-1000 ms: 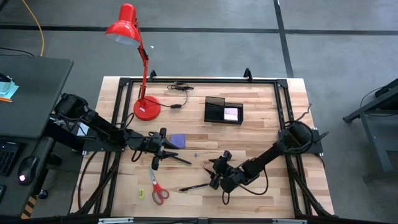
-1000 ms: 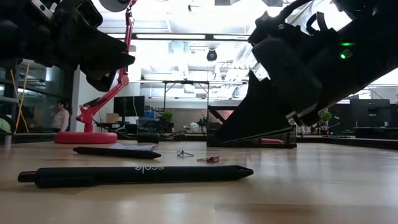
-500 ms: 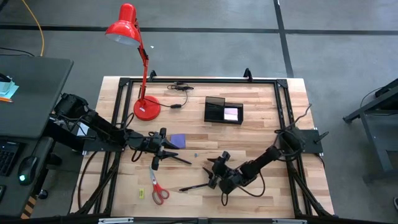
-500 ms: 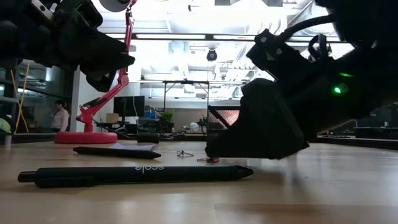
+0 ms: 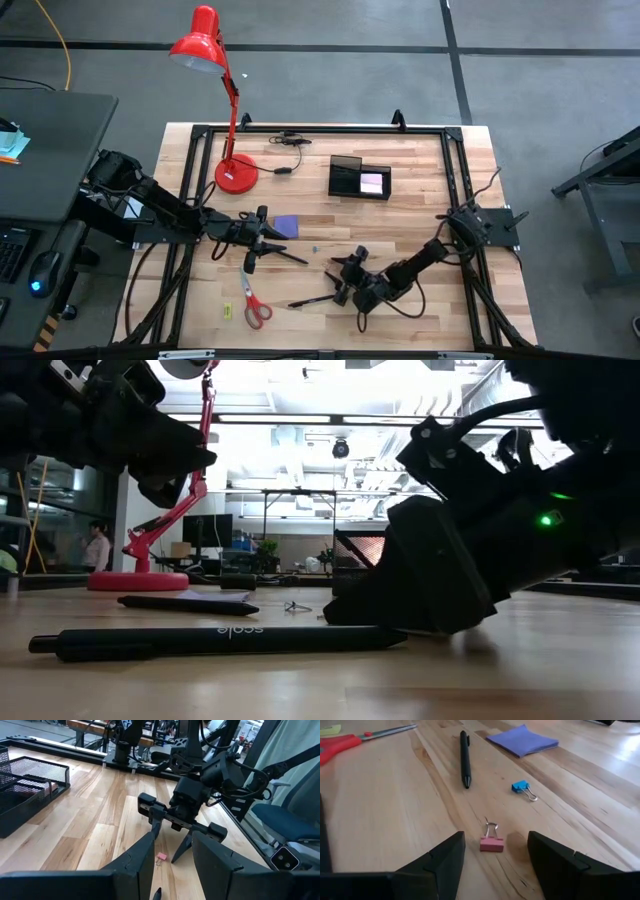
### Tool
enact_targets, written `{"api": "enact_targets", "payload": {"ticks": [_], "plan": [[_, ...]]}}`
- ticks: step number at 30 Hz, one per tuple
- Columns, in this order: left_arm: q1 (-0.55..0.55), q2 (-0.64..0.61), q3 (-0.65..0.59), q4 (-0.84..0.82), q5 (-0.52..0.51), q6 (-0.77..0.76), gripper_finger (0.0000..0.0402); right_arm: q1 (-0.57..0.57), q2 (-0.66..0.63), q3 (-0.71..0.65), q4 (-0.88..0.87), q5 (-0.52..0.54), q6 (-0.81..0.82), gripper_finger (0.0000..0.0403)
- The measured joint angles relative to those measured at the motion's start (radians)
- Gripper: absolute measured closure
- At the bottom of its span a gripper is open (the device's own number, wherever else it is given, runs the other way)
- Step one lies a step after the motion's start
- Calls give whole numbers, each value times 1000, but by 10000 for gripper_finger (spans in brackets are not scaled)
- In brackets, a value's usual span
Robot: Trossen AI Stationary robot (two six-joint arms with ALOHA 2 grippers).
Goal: Pick and place office supplies into organizer
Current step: Put the pink binder clip into the black desk organizer
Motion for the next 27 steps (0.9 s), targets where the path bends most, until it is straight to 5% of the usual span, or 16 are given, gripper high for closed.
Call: {"api": "enact_targets", "payload": {"ticks": [8, 27], "plan": [[0, 0, 0, 0, 0, 0, 284, -3, 0, 1, -18, -1, 31, 209], [0, 0, 0, 0, 0, 0, 284, -4, 1, 0, -12, 1, 29, 357]]}}
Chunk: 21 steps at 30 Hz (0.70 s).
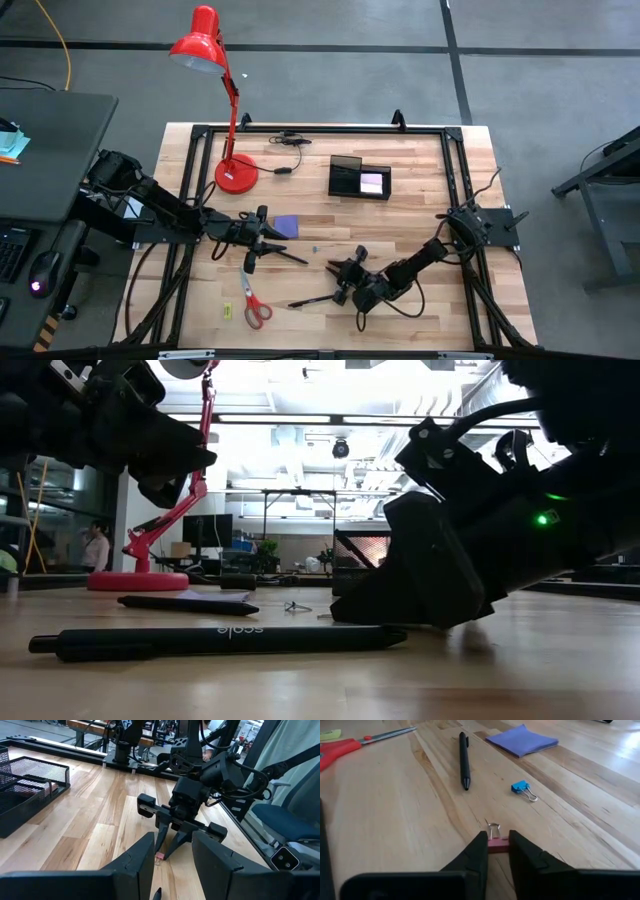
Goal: Pick and place office supplies into organizer
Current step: Put the pink binder clip into the black desk organizer
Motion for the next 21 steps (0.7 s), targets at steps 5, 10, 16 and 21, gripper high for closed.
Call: {"api": "enact_targets", "payload": {"ticks": [5, 10, 16, 21], "plan": [[0, 0, 0, 0, 0, 0, 284, 0, 2, -2, 28, 8, -28, 361], [0, 0, 0, 0, 0, 0, 284, -1, 5, -3, 71, 15, -79, 346], [0, 0, 0, 0, 0, 0, 284, -11, -25, -3, 108, 64, -153, 358], [0, 0, 0, 0, 0, 0, 284, -29, -72, -3, 79, 76, -161, 357]]}}
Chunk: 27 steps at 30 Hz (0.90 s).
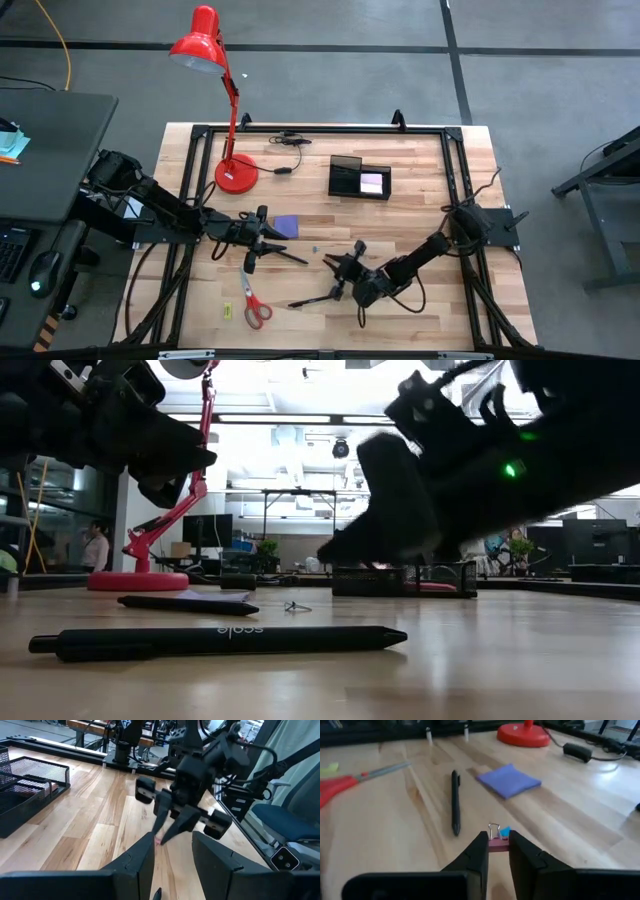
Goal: Pick and place office supplies into organizer
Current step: Put the pink binder clip into the black desk organizer
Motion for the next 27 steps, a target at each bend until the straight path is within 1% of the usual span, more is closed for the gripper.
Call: {"api": "enact_targets", "payload": {"ticks": [6, 8, 11, 14, 16, 21, 27], "plan": [[0, 0, 0, 1, 0, -11, 284, -51, -97, 0, -60, 151, -13, 346], [0, 0, 0, 1, 0, -11, 284, -74, -141, 1, -111, 177, 14, 349], [0, 0, 0, 1, 0, -13, 284, -115, -209, 2, -212, 178, 88, 358], [0, 0, 0, 0, 0, -18, 284, -164, -267, 2, -325, 145, 169, 362], [0, 0, 0, 1, 0, -18, 284, -205, -301, 2, -400, 97, 229, 361], [0, 0, 0, 1, 0, -18, 284, -335, -350, 2, -589, -126, 379, 350], [0, 0, 0, 10, 0, -17, 284, -462, -353, 2, -770, -219, 453, 359]]}}
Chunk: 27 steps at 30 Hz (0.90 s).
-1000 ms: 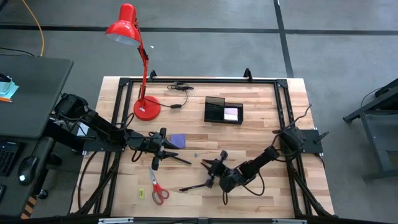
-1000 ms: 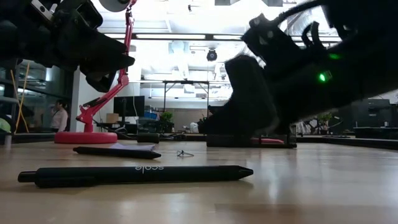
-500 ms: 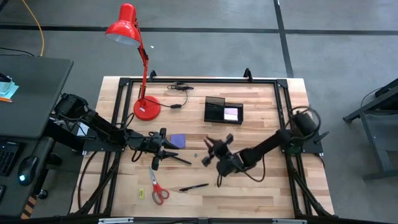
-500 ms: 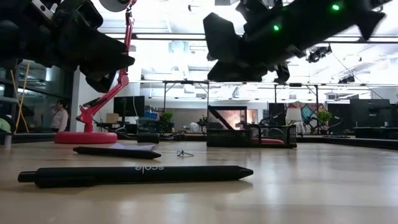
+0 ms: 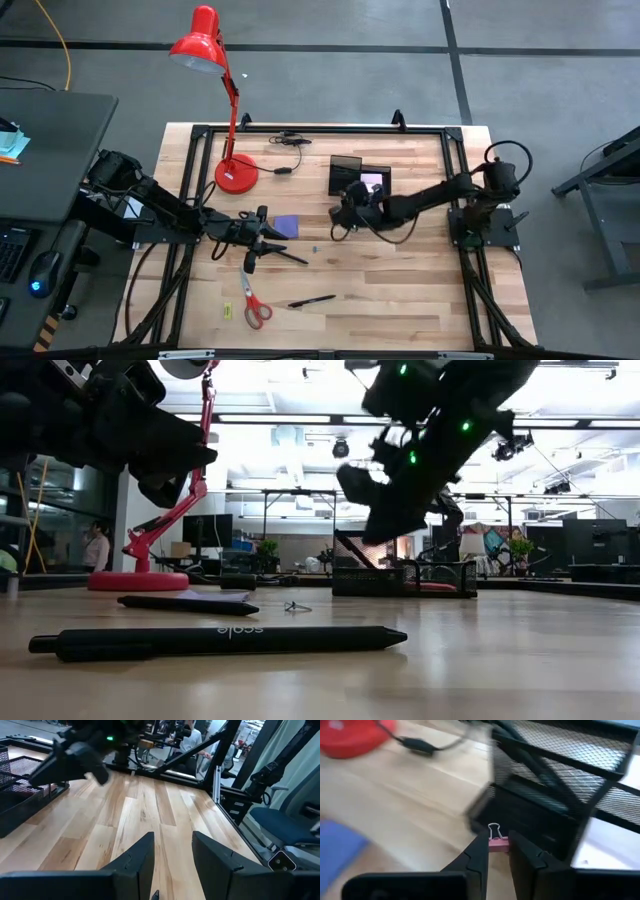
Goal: Pick and place office supplies into organizer
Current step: Put the pink binder clip into the black desk organizer
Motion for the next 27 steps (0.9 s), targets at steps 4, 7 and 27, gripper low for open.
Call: {"api": "enact_targets", "payload": {"ticks": [4, 7, 27], "plan": [[0, 0, 0, -1, 0, 6, 284, -50, 0, 0, -37, -8, -7, 362], [0, 0, 0, -1, 0, 6, 284, -83, 0, 0, -32, -24, -24, 356], [0, 0, 0, -1, 0, 7, 284, -151, -1, 0, 73, -127, -136, 296]]}}
